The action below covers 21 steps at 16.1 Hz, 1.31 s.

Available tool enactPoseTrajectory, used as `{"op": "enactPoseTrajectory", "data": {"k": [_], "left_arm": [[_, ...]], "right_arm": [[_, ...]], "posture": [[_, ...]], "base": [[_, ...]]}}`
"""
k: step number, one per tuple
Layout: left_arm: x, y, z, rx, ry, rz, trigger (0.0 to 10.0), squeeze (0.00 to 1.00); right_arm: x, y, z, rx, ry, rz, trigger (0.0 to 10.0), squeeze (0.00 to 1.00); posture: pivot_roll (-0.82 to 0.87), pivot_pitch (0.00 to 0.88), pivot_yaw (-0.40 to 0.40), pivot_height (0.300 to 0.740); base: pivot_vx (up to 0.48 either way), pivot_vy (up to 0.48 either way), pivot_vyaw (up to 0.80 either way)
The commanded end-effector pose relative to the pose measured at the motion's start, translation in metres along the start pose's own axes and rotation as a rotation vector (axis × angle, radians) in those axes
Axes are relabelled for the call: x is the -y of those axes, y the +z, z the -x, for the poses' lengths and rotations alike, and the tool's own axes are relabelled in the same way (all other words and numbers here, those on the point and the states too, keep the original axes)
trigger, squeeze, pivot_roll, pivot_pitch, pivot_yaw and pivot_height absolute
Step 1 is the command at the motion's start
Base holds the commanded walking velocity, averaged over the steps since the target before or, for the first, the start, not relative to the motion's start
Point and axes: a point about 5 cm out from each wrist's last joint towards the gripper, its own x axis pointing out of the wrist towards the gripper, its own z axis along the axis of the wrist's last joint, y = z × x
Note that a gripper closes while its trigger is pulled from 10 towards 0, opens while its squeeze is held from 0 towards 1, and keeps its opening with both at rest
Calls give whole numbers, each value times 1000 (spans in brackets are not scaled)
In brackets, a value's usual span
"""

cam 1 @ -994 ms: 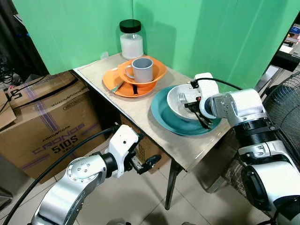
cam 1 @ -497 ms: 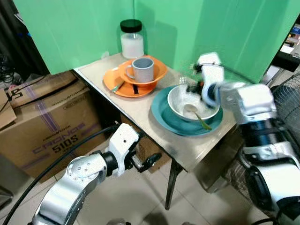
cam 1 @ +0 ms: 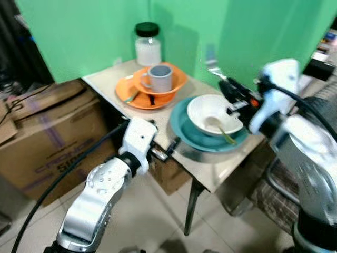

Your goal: Setting the table

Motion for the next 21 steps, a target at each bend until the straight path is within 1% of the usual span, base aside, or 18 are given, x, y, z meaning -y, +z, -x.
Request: {"op": "enactPoseTrajectory", "data": {"k": [1,3,4,5,6,7,8,9,10,11,13,14,15,16,17,18,19,21], "left_arm": [[-9,4,4,18,82,-25,10000,0],[-17,8,12,38,153,-66,10000,0],[-17,4,14,40,186,-37,10000,0],[-15,1,13,31,203,-43,10000,0],[-15,9,8,57,223,-43,10000,0],[-23,16,6,87,268,-28,10000,0],[-28,21,8,104,303,-10,10000,0],[-30,22,12,112,320,12,10000,0],[-30,20,16,112,327,16,10000,0],[-27,14,18,88,314,15,10000,0],[-29,15,21,71,326,-21,10000,0],[-35,14,27,62,362,-13,10000,0],[-38,14,34,50,382,-7,10000,0],[-36,12,36,43,365,-10,10000,0],[-36,12,35,40,359,-10,10000,0],[-36,10,34,31,356,-26,10000,0],[-38,13,30,38,345,-42,10000,0],[-38,16,26,42,317,-19,10000,0]], "right_arm": [[2,4,7,27,-53,3,10000,0],[4,0,17,32,-131,-11,10000,0],[3,-9,21,2,-169,-17,10000,0],[5,-16,24,-36,-210,-7,10000,0],[9,-20,26,-43,-255,-47,10000,0],[12,-29,23,-73,-300,-69,10000,0],[14,-40,23,-116,-340,-54,10000,0],[11,-44,23,-124,-336,-56,10000,0],[8,-46,25,-127,-320,-41,10000,0],[7,-53,25,-130,-313,-27,10000,0],[6,-53,26,-110,-317,-25,10000,0],[7,-61,26,-115,-331,-66,10000,0],[9,-68,26,-118,-348,-55,10000,0],[7,-67,26,-98,-321,-58,10000,0],[7,-65,27,-92,-316,-58,10000,0],[6,-66,28,-95,-316,-63,10000,0],[6,-65,27,-89,-327,-89,10000,0],[7,-66,25,-89,-370,-106,10000,0]], "posture": [[-43,0,-1,740],[-30,0,-26,740],[-35,0,-1,740],[-24,0,-3,740],[15,0,-11,740],[49,0,-21,740],[52,0,-15,740],[57,0,-5,740],[63,0,3,740],[84,0,-3,740],[105,0,-18,740],[152,0,-44,740],[158,0,-48,740],[150,0,-26,740],[150,0,-26,740],[138,0,-22,740],[135,0,-15,740],[129,0,-15,740]], "base": [[0,0,-606],[0,0,-744],[0,0,-756],[0,0,-763],[0,0,-775],[0,0,-775],[0,0,-775],[0,0,-769],[0,0,-769],[0,0,-775],[0,0,-769],[0,0,-769],[0,0,-769],[0,0,-800],[0,0,-800],[0,0,-800],[0,0,-800],[0,0,-791]]}}
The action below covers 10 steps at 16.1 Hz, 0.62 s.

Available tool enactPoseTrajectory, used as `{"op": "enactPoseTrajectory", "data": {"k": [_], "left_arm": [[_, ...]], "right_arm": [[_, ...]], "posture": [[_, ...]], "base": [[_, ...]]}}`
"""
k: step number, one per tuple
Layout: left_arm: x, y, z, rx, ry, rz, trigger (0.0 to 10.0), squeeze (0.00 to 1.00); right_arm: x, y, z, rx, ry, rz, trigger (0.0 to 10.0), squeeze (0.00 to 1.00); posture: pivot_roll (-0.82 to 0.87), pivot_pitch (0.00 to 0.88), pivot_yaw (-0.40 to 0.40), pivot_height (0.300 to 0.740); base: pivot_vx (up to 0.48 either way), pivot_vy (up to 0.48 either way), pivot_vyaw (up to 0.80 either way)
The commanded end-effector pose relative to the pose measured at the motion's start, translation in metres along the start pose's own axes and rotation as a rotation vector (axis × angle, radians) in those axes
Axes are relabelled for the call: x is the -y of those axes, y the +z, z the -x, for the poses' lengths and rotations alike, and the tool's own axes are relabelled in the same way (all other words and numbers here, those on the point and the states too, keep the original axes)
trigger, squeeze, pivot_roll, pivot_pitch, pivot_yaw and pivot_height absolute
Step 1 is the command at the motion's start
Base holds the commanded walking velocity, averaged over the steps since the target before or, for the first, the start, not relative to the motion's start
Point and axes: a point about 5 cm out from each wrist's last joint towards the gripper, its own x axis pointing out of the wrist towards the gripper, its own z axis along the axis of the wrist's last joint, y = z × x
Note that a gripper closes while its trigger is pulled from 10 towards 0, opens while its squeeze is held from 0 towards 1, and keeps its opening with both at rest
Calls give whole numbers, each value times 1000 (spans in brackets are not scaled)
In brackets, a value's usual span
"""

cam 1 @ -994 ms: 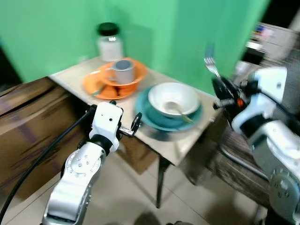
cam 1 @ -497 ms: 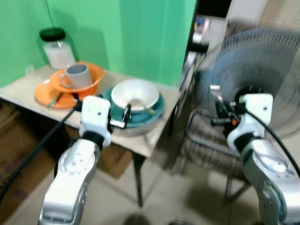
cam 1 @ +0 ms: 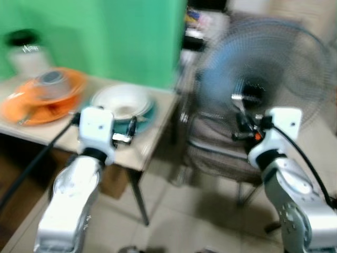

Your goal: Setting the table

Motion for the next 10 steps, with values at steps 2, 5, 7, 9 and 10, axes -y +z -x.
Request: {"op": "enactPoseTrajectory", "data": {"k": [2,5,7,9,10], "left_arm": [[-3,-3,-1,-15,-4,-11,10000,0],[-6,-1,-14,-1,15,-1,10000,0],[-3,-5,-13,-7,9,8,10000,0],[1,-4,-16,1,-17,4,10000,0],[-2,-4,-19,1,0,30,10000,0]], "right_arm": [[0,1,2,15,-11,-2,10000,0],[-6,2,0,16,-17,-6,10000,0],[-3,0,1,9,-12,3,10000,0],[1,3,-2,25,-41,26,10000,0],[-6,5,-2,33,-14,15,10000,0]], "posture": [[118,0,6,740],[84,0,10,740],[76,0,12,740],[64,0,12,740],[61,0,17,740]], "base": [[0,0,-781],[0,0,-779],[0,0,-781],[0,0,-775],[0,0,-781]]}}
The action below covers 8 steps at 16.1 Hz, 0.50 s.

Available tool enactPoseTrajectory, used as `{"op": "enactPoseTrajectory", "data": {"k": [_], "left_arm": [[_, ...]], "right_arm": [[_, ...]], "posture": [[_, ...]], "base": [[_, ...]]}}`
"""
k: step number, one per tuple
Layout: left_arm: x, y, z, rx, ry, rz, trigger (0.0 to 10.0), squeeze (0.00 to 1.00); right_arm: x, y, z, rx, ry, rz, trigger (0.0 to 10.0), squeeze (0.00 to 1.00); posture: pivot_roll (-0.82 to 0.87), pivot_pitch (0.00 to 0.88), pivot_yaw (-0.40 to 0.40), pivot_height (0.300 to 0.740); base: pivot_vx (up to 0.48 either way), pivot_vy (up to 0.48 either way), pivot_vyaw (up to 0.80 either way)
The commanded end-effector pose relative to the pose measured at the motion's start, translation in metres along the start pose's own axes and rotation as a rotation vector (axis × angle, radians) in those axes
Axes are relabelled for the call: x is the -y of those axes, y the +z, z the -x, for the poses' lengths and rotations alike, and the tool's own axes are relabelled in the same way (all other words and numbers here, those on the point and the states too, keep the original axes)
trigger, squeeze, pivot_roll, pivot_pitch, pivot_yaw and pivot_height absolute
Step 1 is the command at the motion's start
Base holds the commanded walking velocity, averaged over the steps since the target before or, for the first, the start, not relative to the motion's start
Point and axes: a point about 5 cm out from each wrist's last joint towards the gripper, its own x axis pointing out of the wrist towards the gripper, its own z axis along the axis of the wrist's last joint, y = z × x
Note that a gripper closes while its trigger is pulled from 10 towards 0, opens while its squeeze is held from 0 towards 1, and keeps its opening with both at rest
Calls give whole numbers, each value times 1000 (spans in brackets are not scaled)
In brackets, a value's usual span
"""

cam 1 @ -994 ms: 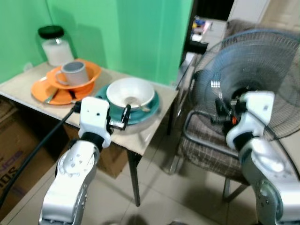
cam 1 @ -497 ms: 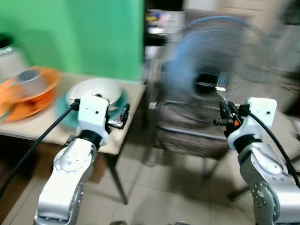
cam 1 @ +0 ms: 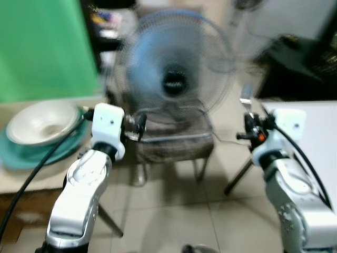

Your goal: Setting the table

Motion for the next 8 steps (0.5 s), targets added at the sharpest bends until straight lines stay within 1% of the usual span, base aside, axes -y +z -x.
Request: {"op": "enactPoseTrajectory", "data": {"k": [1,2,3,4,5,6,7,8], "left_arm": [[-3,0,-2,-4,13,-13,10000,0],[-1,2,-2,9,-11,21,10000,0],[3,2,-3,20,-21,31,10000,0],[8,1,-6,21,-42,12,10000,0],[8,2,-7,24,-44,0,10000,0],[5,5,-7,32,-34,21,10000,0],[2,2,-5,23,-4,38,10000,0],[2,0,-5,18,-5,34,10000,0]], "right_arm": [[-2,5,0,21,9,30,10000,0],[-2,5,1,21,17,29,10000,0],[2,5,2,26,13,26,10000,0],[9,4,0,31,-2,27,10000,0],[11,3,-2,24,-30,38,10000,0],[7,5,-4,21,-28,19,10000,0],[0,6,-2,22,13,23,10000,0],[-3,6,0,25,40,37,10000,0]], "posture": [[51,0,19,740],[48,0,20,740],[48,0,27,740],[56,0,33,740],[58,0,15,740],[51,0,12,740],[44,0,18,740],[40,0,18,740]], "base": [[0,0,-781],[0,0,-781],[0,0,-775],[0,0,-775],[0,0,-781],[0,0,-781],[0,0,-781],[0,0,-781]]}}
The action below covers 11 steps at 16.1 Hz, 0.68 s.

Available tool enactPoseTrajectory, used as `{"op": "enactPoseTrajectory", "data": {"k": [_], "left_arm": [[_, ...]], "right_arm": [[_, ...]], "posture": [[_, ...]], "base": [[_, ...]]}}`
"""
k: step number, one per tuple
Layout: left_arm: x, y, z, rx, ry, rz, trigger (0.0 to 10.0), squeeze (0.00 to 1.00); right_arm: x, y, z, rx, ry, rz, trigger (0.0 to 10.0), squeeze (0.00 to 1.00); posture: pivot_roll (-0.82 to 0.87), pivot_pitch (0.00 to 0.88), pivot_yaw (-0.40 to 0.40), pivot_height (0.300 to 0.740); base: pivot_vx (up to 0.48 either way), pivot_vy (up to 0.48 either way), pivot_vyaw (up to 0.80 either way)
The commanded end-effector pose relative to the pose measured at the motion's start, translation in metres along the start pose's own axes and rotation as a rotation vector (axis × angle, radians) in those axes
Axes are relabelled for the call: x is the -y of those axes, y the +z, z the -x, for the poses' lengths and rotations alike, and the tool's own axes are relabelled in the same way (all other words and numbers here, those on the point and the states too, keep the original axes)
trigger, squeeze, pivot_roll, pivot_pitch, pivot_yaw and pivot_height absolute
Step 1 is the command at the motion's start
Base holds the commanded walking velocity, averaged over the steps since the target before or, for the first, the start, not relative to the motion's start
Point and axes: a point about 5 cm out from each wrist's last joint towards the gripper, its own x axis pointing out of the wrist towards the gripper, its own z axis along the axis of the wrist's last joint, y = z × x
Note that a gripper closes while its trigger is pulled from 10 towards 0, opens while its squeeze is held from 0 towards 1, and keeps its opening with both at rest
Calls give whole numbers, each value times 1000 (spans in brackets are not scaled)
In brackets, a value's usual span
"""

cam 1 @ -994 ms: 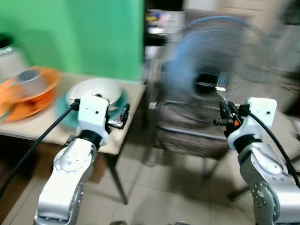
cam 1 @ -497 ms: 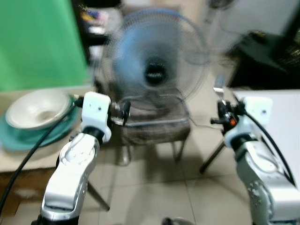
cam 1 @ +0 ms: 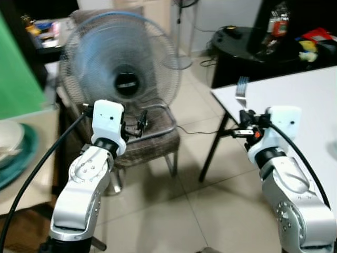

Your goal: Setting the table

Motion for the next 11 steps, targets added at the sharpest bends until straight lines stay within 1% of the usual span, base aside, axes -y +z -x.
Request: {"op": "enactPoseTrajectory", "data": {"k": [1,2,3,4,5,6,7,8,9,10,11], "left_arm": [[3,-1,-1,3,-9,-7,8784,0],[4,-1,-2,7,-19,-7,8784,0],[3,3,-1,18,-23,2,0,0],[-1,4,3,25,-9,12,0,0],[-1,2,3,17,3,-4,8157,0],[-1,0,1,9,8,-19,8157,0],[-1,-2,0,5,-4,-35,10000,0],[-7,3,0,15,-6,-27,10000,0],[-10,4,0,13,9,-30,10000,0],[-13,2,0,10,37,-31,10000,0],[-12,-1,1,5,53,-33,10000,0]], "right_arm": [[3,0,1,7,1,-8,10000,0],[4,0,0,8,-1,-9,10000,0],[5,-1,-1,1,-19,-1,10000,0],[-2,-3,2,2,26,-14,0,0],[-2,-4,4,0,40,0,3804,0],[-1,-6,4,-3,38,-1,3804,0],[1,-9,0,-10,13,1,10000,0],[-3,-1,-2,9,14,-31,10000,0],[-6,1,-2,13,23,-39,10000,0],[-7,0,-1,13,41,-24,10000,0],[-4,-6,-1,2,38,-19,10000,0]], "posture": [[57,0,17,740],[57,0,17,740],[64,0,-2,740],[66,0,9,740],[75,0,12,740],[75,0,12,740],[74,0,8,740],[72,0,5,740],[74,0,7,740],[83,0,3,740],[96,0,-5,740]], "base": [[0,0,-781],[0,0,-781],[0,0,-781],[0,0,-800],[0,0,-800],[0,0,-800],[0,0,-800],[0,0,-800],[0,0,-800],[0,0,-800],[0,0,-800]]}}
